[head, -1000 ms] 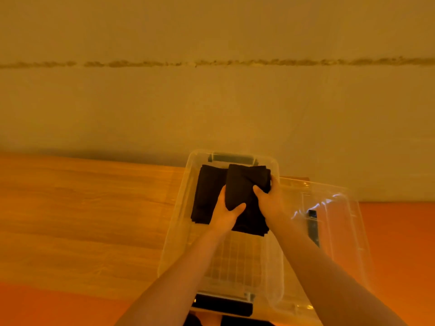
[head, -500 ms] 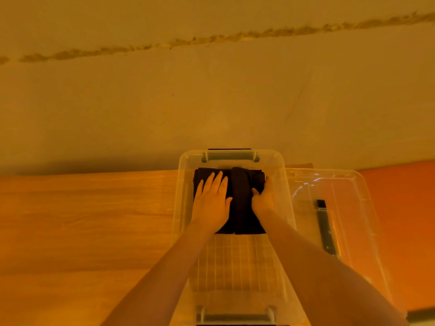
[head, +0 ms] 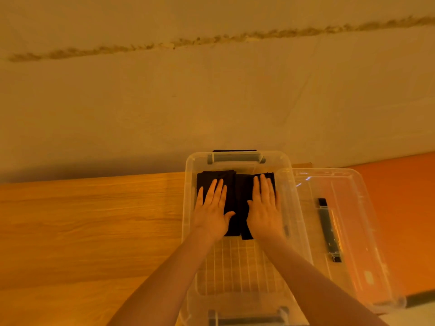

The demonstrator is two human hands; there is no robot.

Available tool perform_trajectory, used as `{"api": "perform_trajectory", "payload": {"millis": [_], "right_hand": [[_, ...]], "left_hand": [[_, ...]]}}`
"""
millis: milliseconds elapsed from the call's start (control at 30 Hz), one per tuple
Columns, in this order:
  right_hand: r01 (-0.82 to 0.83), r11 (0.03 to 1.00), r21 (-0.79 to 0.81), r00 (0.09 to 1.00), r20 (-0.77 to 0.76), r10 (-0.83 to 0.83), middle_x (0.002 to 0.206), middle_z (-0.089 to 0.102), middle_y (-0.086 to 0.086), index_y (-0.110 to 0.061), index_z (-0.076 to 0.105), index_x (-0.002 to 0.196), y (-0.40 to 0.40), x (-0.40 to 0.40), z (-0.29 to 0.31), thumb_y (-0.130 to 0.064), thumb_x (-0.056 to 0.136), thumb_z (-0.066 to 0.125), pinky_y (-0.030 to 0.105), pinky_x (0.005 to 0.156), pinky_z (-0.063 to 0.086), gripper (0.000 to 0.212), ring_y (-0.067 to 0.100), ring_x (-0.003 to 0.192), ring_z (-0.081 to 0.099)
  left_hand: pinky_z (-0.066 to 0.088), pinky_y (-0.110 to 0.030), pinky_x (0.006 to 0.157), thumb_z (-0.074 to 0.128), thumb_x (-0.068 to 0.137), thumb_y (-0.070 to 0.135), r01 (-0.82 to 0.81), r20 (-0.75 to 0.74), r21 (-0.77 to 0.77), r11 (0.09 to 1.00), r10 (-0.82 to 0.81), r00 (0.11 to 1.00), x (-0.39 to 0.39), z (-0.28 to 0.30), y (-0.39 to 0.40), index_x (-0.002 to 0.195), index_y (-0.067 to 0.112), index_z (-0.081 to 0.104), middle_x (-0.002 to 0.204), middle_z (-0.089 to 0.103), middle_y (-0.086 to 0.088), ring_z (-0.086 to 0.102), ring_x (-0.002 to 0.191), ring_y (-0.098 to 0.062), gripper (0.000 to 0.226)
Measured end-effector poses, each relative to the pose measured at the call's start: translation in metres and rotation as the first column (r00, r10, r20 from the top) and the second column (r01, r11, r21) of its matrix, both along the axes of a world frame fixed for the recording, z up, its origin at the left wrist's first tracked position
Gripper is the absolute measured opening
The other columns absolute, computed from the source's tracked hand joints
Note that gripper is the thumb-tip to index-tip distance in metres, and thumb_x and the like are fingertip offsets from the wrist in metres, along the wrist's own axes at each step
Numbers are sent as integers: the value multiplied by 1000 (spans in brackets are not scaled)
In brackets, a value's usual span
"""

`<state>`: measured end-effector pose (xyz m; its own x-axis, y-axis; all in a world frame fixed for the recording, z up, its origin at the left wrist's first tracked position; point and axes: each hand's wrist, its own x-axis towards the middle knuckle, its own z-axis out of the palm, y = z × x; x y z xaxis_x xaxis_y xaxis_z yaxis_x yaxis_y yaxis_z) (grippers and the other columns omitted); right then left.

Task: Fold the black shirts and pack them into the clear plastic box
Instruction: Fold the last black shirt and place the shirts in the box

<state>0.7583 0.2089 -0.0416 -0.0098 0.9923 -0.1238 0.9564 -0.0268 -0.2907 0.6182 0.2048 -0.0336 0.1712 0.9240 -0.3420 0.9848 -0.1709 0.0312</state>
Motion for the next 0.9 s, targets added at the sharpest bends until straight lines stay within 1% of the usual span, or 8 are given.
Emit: {"api": "perform_trajectory", "payload": {"millis": [100,200,267,400,500,600,767,900], "right_hand": [[-194,979,63,976,113,187,149,29,8,-9,28,142,-2,-2,1,-26,93,28,42,110,22,52,22,138,22],[-206,973,-107,971,101,217,156,-1,1,-16,0,146,7,9,-12,-35,99,19,34,114,-1,54,16,143,-4],[-160,981,-110,980,104,172,156,-8,0,-17,-13,142,14,18,-21,-44,94,4,32,112,-7,57,13,140,-14],[-107,988,-114,989,91,118,156,-10,4,-11,-9,145,23,14,-17,-37,100,15,35,115,-6,57,17,143,-11],[-203,979,10,977,65,202,150,-10,-1,-13,-4,143,18,0,-11,-47,90,-5,35,114,-7,63,16,140,-10],[-246,969,13,968,48,245,149,-6,-2,-16,-3,141,16,3,-22,-57,82,-26,35,113,-5,76,15,139,-9],[-178,983,-47,981,66,181,152,17,5,-13,11,143,17,6,-31,-48,93,-11,40,112,14,65,18,140,12],[-178,983,-37,982,62,180,151,7,1,-16,8,144,14,7,-39,-47,93,-13,40,113,11,63,17,140,9]], "left_hand": [[-19,-43,109,17,98,50,-11,2,-3,1000,11,1000,1,1,-1,135,13,-25,138,-35,-3,-35,128,-18,67],[-18,-43,110,18,98,49,-8,15,6,1000,8,1000,1,2,-2,134,14,-26,139,-36,-3,-35,128,-18,67],[-17,-44,111,18,98,49,-3,8,12,1000,3,1000,1,0,-2,135,14,-26,139,-36,-3,-35,129,-18,67],[-17,-44,111,18,98,48,2,-6,25,1000,-2,1000,1,1,-1,137,13,-24,143,-33,-3,-35,129,-19,67],[-18,-43,110,22,99,43,-36,30,75,997,34,999,4,4,2,145,12,-14,151,-25,-5,-32,131,-20,66],[-18,-41,109,22,99,43,-54,30,125,991,50,998,7,2,8,146,10,-11,146,-30,-7,-31,132,-22,67],[-21,-40,108,20,98,47,16,5,160,987,-17,1000,8,-10,25,146,9,-9,146,-27,-7,-29,134,-22,68],[-18,-40,110,19,97,46,26,12,144,989,-28,1000,7,-19,26,147,10,-8,154,-18,-8,-28,136,-21,67]]}}
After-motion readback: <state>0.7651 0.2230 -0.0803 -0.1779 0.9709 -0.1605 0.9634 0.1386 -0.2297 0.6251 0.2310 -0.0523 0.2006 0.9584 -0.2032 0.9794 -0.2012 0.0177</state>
